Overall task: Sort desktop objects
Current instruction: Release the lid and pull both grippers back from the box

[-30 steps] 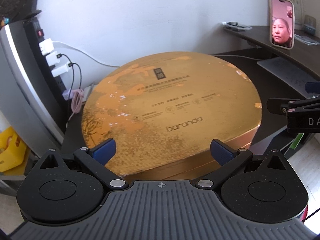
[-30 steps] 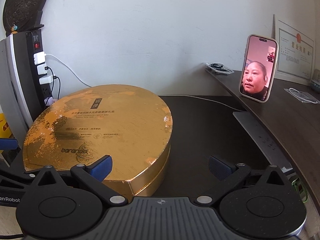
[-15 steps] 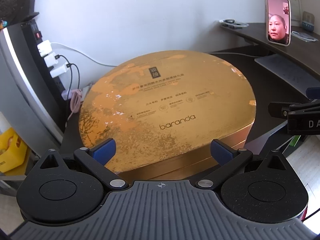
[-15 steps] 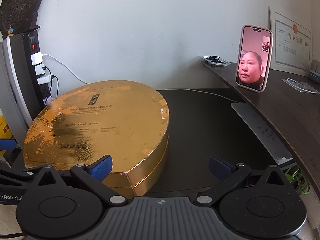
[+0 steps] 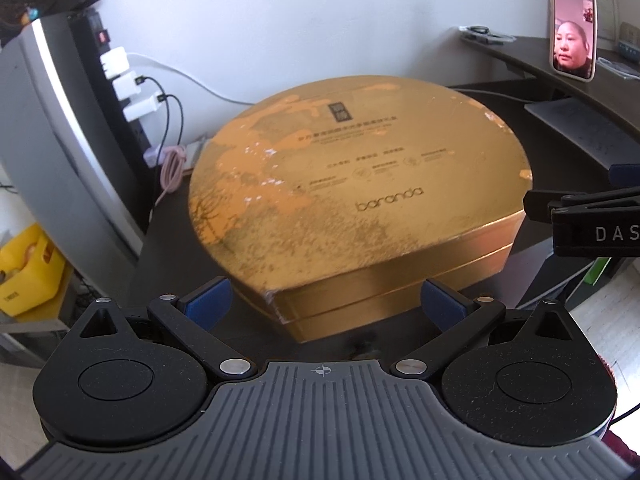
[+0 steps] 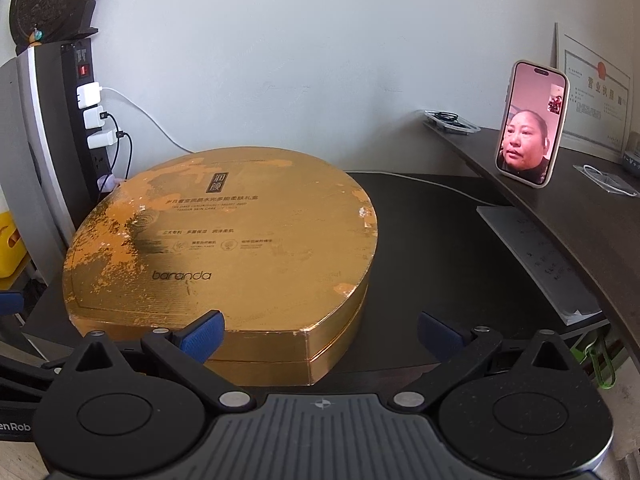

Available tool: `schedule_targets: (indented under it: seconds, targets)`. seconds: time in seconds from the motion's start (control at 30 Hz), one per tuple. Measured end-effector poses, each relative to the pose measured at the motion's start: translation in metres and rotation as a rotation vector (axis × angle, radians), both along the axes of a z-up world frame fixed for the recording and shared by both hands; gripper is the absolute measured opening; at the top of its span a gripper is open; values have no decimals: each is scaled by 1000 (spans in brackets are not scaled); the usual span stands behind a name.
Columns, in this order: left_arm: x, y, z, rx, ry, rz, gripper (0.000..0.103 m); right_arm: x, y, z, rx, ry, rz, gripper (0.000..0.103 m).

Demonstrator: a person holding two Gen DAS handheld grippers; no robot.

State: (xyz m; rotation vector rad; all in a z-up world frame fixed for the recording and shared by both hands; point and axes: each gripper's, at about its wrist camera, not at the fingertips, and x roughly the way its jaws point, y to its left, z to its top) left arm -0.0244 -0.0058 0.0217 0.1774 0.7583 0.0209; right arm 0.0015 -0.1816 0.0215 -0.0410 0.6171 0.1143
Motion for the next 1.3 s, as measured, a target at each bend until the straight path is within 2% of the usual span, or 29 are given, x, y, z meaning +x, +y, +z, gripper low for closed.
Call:
schedule_targets:
  seconds: [0.1, 0.43, 0.9, 1.3]
  targets:
    - [-4, 0, -1, 27, -1, 5, 103, -5, 5, 0, -15, 5, 12, 102]
    - [-11, 2, -3, 7, 14, -23, 103, -14, 7, 0, -27, 10, -2, 102]
    - [-9, 7, -6, 7, 19, 5, 103, -15, 11, 0, -33, 15, 10, 102]
    - [-10, 4, -6, 5, 21, -10, 103, -15, 8, -2, -30, 19, 4, 102]
